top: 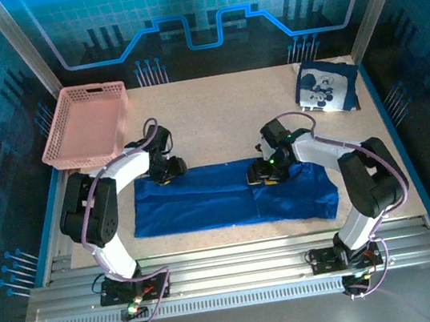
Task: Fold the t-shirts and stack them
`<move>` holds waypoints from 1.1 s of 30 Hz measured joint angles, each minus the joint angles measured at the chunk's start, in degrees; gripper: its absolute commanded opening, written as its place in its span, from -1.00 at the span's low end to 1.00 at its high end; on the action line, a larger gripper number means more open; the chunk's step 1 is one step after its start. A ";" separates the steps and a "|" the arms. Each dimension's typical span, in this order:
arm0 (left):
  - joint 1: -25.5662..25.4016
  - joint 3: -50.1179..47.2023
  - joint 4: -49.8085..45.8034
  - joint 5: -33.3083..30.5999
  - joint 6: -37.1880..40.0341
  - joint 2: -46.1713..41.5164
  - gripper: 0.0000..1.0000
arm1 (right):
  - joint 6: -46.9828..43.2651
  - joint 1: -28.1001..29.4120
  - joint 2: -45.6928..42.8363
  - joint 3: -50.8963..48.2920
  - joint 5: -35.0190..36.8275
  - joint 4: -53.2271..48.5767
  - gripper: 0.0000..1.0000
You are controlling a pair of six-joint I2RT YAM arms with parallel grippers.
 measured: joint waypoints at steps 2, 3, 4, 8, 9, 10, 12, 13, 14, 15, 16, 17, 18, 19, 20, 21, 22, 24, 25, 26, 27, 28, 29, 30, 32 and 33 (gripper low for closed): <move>0.00 -2.45 0.22 0.02 -0.15 -0.96 0.15 | 0.94 -0.02 1.14 0.00 1.55 -0.28 0.18; 0.00 -4.24 0.28 0.02 -0.48 -1.77 0.14 | 1.46 -0.13 1.46 0.00 2.27 -0.42 0.18; 0.00 -6.14 0.31 0.04 -0.94 -2.95 0.13 | 1.95 -0.26 1.57 0.00 2.58 -0.42 0.18; 0.07 -11.63 0.48 0.24 -3.19 -8.00 0.11 | 3.74 -0.37 1.57 0.00 3.85 -0.55 0.18; 0.11 -12.81 0.46 0.24 -4.07 -9.07 0.11 | 4.02 -0.37 1.57 0.00 4.11 -0.55 0.18; 0.15 -13.73 0.37 0.26 -4.76 -10.19 0.13 | 4.28 -0.37 1.57 0.00 4.26 -0.59 0.18; 0.17 -15.32 -0.04 -0.07 -6.34 -12.63 0.13 | 4.83 -0.37 1.57 0.00 4.85 -0.72 0.18; 0.33 -16.11 -0.26 -0.28 -7.15 -14.03 0.14 | 5.01 -0.39 1.57 0.00 5.14 -0.79 0.18; 0.42 -16.74 -0.37 -0.44 -7.61 -15.34 0.14 | 5.14 -0.39 1.57 0.00 5.35 -0.83 0.18; 0.48 -17.42 -0.37 -0.46 -8.31 -16.96 0.14 | 5.31 -0.42 1.57 0.00 5.49 -0.92 0.18; 0.55 -17.81 -0.33 -0.52 -8.96 -18.53 0.14 | 5.46 -0.46 1.57 0.00 5.53 -0.96 0.18; 0.52 -18.14 -0.13 -0.57 -9.38 -19.85 0.15 | 5.55 -0.52 1.60 0.00 5.53 -0.98 0.18; 0.52 -18.67 0.31 -0.74 -10.19 -21.81 0.17 | 5.73 -0.61 1.66 0.00 5.55 -0.98 0.18; 0.61 -19.39 0.90 -1.11 -10.75 -23.96 0.17 | 5.92 -0.63 1.70 0.00 5.53 -0.98 0.18; 0.81 -20.09 1.36 -1.51 -11.65 -26.32 0.15 | 6.10 -0.63 1.73 0.00 5.55 -0.98 0.18; 1.29 -20.65 1.55 -1.84 -12.33 -28.41 0.12 | 6.16 -0.63 1.75 0.00 5.55 -0.96 0.18; 2.08 -20.79 1.53 -2.10 -13.14 -29.97 0.11 | 6.32 -0.63 1.77 0.00 5.55 -0.96 0.18; 3.72 -20.17 1.62 -2.60 -13.62 -30.49 0.09 | 6.34 -0.63 1.77 0.02 5.57 -0.96 0.18; 4.28 -19.39 1.49 -2.97 -13.53 -29.49 0.08 | 6.34 -0.63 1.81 0.02 5.60 -0.96 0.18; 4.57 -18.36 1.44 -3.23 -13.46 -27.96 0.08 | 6.32 -0.63 1.81 0.02 5.64 -0.96 0.18; 4.61 -17.05 1.55 -3.43 -13.29 -25.73 0.08 | 6.32 -0.63 1.81 0.04 5.64 -0.96 0.18; 4.68 -15.85 1.79 -3.41 -13.22 -23.41 0.07 | 6.32 -0.63 1.90 0.11 5.64 -0.98 0.18; 4.76 -14.86 2.23 -3.41 -13.05 -21.14 0.07 | 6.34 -0.63 2.05 0.31 5.64 -1.16 0.18; 4.92 -14.14 2.71 -3.39 -12.87 -19.10 0.07 | 6.34 -0.63 2.21 0.44 5.64 -1.22 0.18; 5.46 -12.98 3.48 -3.39 -12.35 -15.13 0.06 | 6.34 -0.63 2.34 0.57 5.64 -1.42 0.18; 5.88 -12.70 3.98 -3.39 -11.91 -13.40 0.05 | 6.32 -0.63 2.40 0.66 5.64 -1.53 0.18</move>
